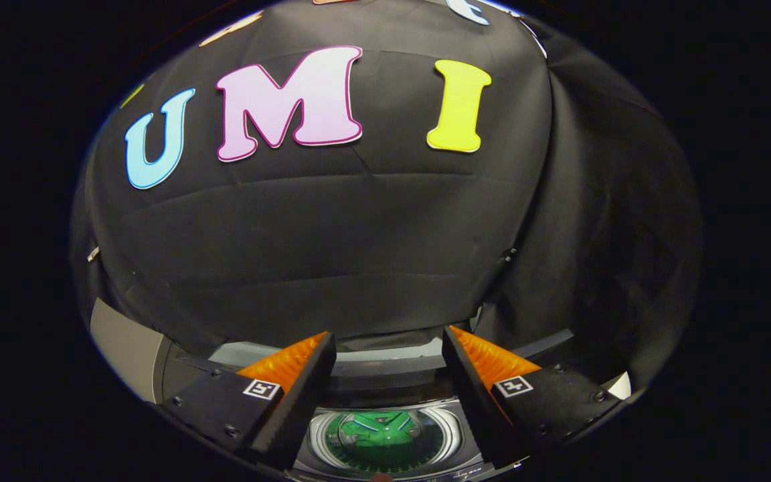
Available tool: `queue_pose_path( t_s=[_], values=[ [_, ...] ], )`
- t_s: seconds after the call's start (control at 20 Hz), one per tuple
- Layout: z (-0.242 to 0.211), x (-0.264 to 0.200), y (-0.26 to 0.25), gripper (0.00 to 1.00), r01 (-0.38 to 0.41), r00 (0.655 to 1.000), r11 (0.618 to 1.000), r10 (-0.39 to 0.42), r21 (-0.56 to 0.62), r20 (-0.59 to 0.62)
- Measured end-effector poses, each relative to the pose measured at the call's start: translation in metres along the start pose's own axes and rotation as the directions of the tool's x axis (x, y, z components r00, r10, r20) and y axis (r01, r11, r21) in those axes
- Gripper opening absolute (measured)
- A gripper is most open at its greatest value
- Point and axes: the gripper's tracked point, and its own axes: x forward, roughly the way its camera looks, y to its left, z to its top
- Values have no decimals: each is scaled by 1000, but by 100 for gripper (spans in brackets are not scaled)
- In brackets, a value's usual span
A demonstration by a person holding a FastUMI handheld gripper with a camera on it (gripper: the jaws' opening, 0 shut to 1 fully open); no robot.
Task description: Put the clothes into the washing machine and then close the washing machine lid.
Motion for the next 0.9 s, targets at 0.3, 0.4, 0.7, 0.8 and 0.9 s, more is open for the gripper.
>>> queue_pose_path(
  t_s=[0.3,0.4,0.7,0.8,0.9],
  values=[
    [-6,-7,-1,100,0,1000,1000,0,-1,-14],
    [-8,-10,-3,100,-1,1000,1000,1,-2,-11],
    [-12,-15,-2,100,6,1000,1000,-6,-3,-8],
    [-13,-16,-3,100,7,1000,1000,-7,-1,-3],
    [-14,-18,-3,100,6,1000,1000,-6,-6,-4]
  ],
)
